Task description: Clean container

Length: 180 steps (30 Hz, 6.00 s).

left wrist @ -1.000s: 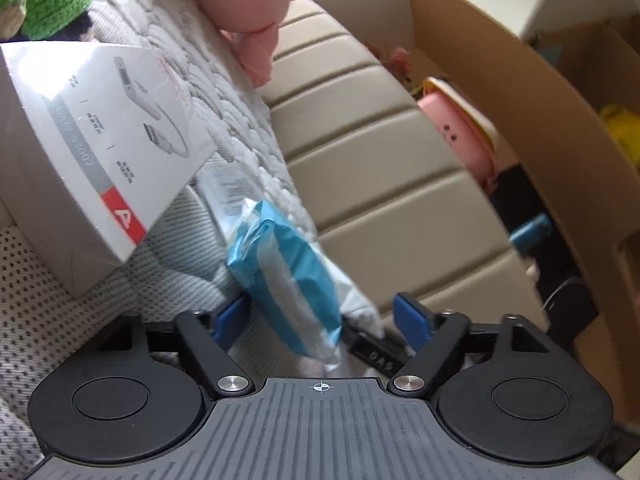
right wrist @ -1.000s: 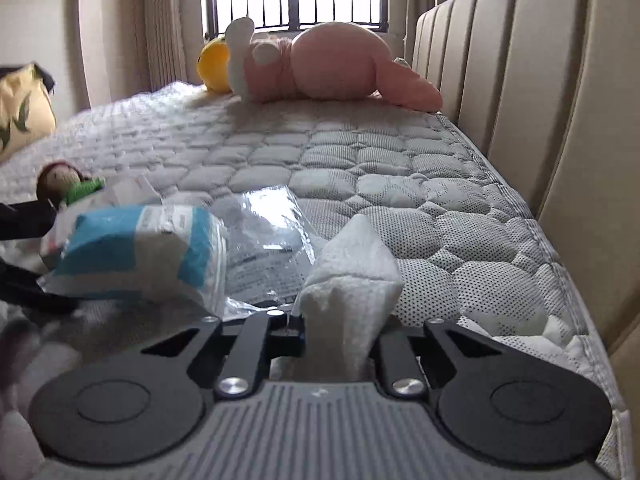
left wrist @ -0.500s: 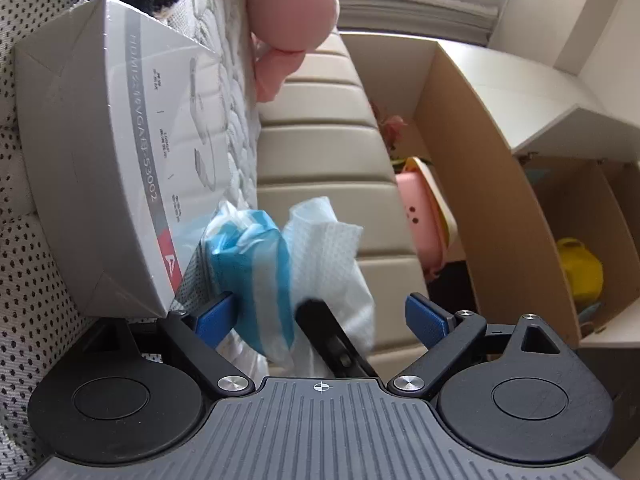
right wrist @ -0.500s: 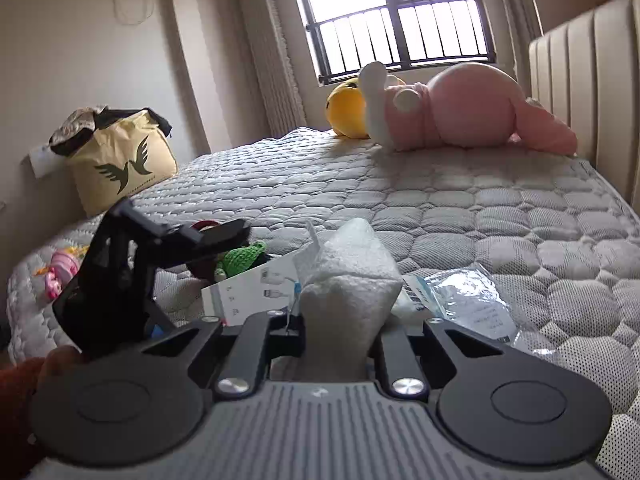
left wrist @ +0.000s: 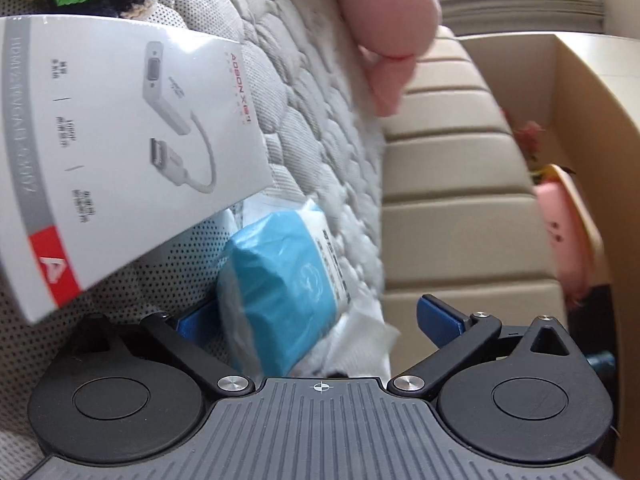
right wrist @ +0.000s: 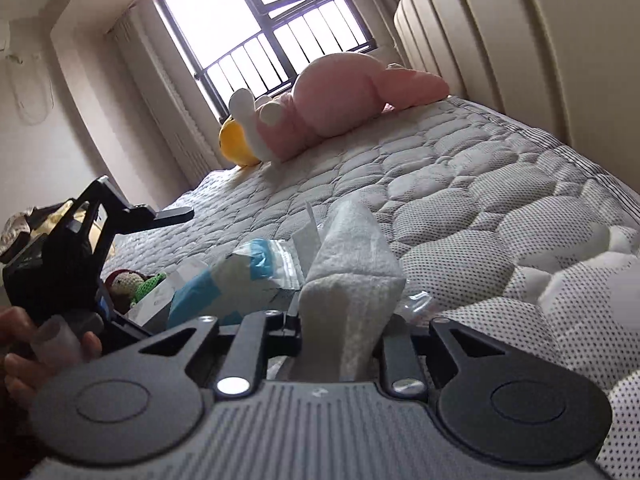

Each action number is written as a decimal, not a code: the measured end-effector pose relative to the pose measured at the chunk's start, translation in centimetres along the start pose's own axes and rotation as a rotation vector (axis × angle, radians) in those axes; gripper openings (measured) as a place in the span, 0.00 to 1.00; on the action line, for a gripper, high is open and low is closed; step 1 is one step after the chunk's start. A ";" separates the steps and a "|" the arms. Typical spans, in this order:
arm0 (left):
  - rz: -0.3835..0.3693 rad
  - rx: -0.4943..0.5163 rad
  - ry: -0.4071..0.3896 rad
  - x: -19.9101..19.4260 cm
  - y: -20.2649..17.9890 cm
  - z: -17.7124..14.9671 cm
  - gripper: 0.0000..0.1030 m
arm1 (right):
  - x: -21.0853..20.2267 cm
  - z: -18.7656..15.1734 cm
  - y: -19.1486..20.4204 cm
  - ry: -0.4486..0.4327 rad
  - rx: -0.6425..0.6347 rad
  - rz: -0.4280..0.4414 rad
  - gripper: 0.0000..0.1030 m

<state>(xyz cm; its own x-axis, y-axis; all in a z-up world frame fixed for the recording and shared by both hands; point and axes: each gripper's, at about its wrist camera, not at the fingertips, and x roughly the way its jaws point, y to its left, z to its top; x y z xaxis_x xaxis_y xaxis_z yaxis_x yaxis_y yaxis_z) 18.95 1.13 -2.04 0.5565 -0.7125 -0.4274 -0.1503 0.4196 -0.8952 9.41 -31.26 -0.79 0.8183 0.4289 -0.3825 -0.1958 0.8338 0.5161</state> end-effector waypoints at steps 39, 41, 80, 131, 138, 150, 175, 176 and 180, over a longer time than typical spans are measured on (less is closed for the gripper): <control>0.177 1.084 -0.032 4.6 -9.9 -1.2 0.92 | -0.6 1.4 -1.5 -0.053 -0.004 -0.032 0.22; 0.176 0.919 -0.069 6.0 -10.1 0.5 0.95 | -0.8 1.4 -1.6 -0.072 -0.002 -0.014 0.23; 0.206 1.481 -0.061 -8.5 -2.0 -12.7 0.90 | -6.9 2.7 8.0 -0.089 -0.215 0.037 0.14; 0.180 1.391 -0.095 -4.5 -6.1 -14.4 0.53 | -7.4 0.4 2.7 -0.121 -0.137 -0.098 0.14; 0.166 1.539 -0.114 -3.4 -5.1 -18.6 0.61 | -11.1 3.9 7.0 -0.181 -0.075 0.353 0.12; 0.177 1.540 -0.108 -3.3 -4.4 -18.1 0.65 | -6.3 0.4 5.2 -0.006 -0.178 0.037 0.12; -0.063 0.984 0.009 5.4 -11.7 -10.5 0.91 | -11.9 3.1 -3.3 -0.223 -0.128 -0.276 0.12; -0.050 0.919 0.011 4.1 -11.3 -9.0 0.91 | -11.8 3.1 -3.3 -0.226 -0.123 -0.273 0.12; -0.029 0.502 0.131 -0.1 -7.1 -3.3 0.91 | -11.4 3.3 -2.8 -0.248 -0.120 -0.240 0.12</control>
<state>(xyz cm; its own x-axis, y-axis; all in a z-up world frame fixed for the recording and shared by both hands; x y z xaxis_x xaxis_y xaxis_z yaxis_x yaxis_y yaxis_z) 17.24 -3.65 3.98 0.4432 -0.7784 -0.4446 0.2921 0.5943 -0.7493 2.39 -39.61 4.70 0.9520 0.1311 -0.2766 -0.0323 0.9416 0.3352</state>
